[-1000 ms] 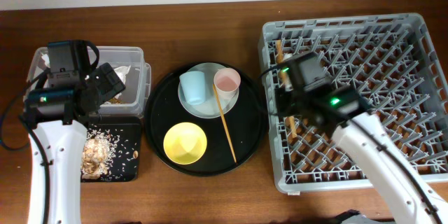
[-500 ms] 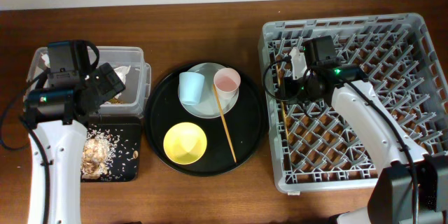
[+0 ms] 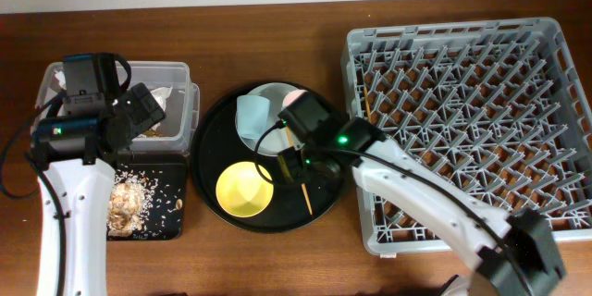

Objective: Sort waste into correct bins and load items into the dishwasher rack
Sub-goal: 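Insert the chopstick into the dish rack with the right gripper, then grasp the second chopstick with the right gripper and place it in the rack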

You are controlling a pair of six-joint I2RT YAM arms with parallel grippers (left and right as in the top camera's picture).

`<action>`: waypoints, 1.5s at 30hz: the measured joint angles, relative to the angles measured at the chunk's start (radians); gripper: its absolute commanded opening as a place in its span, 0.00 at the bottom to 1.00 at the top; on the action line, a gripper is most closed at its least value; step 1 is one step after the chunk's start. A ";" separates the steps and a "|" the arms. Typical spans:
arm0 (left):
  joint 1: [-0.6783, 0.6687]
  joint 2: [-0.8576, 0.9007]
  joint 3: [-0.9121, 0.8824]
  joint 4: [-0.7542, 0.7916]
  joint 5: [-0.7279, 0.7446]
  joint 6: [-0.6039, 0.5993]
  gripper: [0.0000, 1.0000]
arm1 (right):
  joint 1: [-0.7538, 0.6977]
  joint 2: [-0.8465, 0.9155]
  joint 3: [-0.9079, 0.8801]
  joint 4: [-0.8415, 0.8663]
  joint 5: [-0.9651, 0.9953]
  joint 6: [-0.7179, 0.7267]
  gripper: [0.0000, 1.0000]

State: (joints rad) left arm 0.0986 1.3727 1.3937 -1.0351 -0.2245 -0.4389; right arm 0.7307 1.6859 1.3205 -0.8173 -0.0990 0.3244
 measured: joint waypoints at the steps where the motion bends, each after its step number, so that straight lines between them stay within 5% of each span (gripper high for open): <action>1: 0.000 0.000 0.000 0.000 0.000 0.000 0.99 | 0.002 0.056 0.000 0.034 -0.023 0.014 0.95; 2: 0.000 0.000 0.000 0.000 0.000 0.000 0.99 | 0.002 0.083 0.000 0.037 -0.034 0.019 0.63; 4: 0.000 0.000 0.000 0.000 0.000 0.000 0.99 | 0.002 0.106 0.000 0.040 -0.040 0.024 0.36; 5: 0.000 0.000 0.000 0.000 0.000 0.000 0.99 | 0.002 0.107 0.000 0.040 -0.041 0.023 0.32; 17: 0.000 0.000 0.000 0.000 0.000 0.000 0.99 | 0.003 0.258 0.000 0.090 0.115 0.031 0.26; 24: 0.000 0.000 0.000 -0.001 0.000 0.000 0.99 | 0.003 0.304 0.002 0.101 0.108 0.034 0.04; 33: 0.000 0.000 0.000 0.000 0.000 0.000 0.99 | -0.013 0.180 0.508 -0.388 0.072 0.011 0.04; 40: 0.000 0.000 0.000 0.000 0.000 0.000 0.99 | -0.407 0.108 0.523 -0.638 0.071 -0.023 0.04; 45: 0.000 0.000 0.000 0.000 0.000 0.000 0.99 | -0.478 0.103 0.423 -0.591 0.055 -0.045 0.05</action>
State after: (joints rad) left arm 0.0986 1.3727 1.3933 -1.0355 -0.2241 -0.4389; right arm 0.2523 1.7889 1.7435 -1.4078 -0.0437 0.2794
